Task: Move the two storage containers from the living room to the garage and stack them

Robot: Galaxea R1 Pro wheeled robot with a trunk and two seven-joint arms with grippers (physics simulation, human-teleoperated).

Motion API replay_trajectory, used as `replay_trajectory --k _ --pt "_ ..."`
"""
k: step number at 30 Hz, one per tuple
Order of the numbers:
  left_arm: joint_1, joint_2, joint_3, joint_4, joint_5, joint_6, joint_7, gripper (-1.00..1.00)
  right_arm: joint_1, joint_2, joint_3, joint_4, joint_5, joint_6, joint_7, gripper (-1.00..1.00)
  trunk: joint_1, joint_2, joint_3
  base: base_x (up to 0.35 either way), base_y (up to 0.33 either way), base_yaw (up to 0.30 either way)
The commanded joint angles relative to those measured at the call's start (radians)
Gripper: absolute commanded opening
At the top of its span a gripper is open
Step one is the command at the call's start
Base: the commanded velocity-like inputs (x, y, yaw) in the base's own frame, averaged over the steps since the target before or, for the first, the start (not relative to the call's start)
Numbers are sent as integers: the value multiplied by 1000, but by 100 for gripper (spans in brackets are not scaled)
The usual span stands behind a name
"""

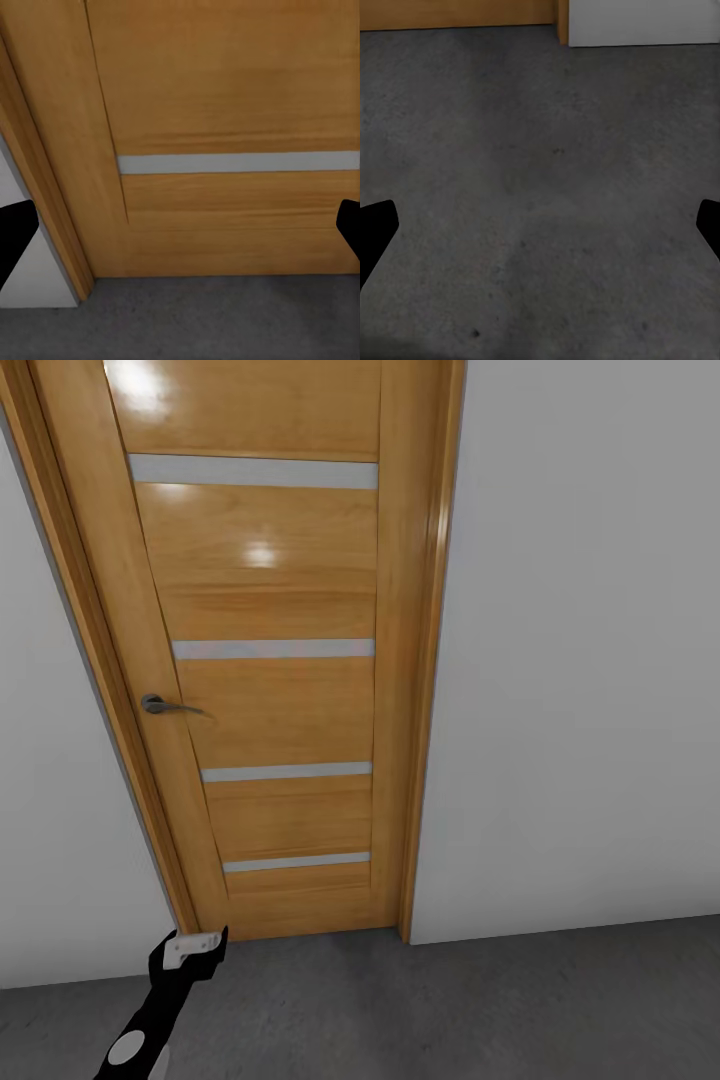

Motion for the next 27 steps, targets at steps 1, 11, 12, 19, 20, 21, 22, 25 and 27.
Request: replay_trajectory --k 1,11,12,19,20,21,22,25,27 --pt "-1 -1 3 0 -1 -3 -7 100 -1 1 -4 1 1 -3 8 100 0 -1 -1 0 0 0" --pt "-1 0 3 0 -1 -3 -7 100 -1 1 -5 1 1 -3 8 100 0 -1 -1 0 0 0" --pt "-1 0 3 -1 -1 -3 -7 100 -1 1 -5 1 1 -3 8 100 0 -1 -1 0 0 0" --pt "-1 0 3 -1 -1 -4 -7 100 -1 1 -5 1 1 -2 8 100 0 -1 -1 0 0 0" --pt "-1 0 3 -1 -1 -4 -7 100 -1 1 -4 1 1 -2 8 100 0 -1 -1 0 0 0" --pt "-1 0 3 -1 -1 -4 -7 100 -1 1 -5 1 1 -2 8 100 0 -1 -1 0 0 0" --pt "-1 0 3 -1 -1 -4 -7 100 -1 1 -4 1 1 -2 8 100 0 -1 -1 0 0 0" --pt "-1 0 3 -1 -1 -4 -7 100 -1 1 -5 1 1 -3 8 100 0 -1 -1 0 0 0" --pt "-1 0 3 -1 -1 -4 -7 100 -1 1 -5 1 1 -3 8 100 0 -1 -1 0 0 0"
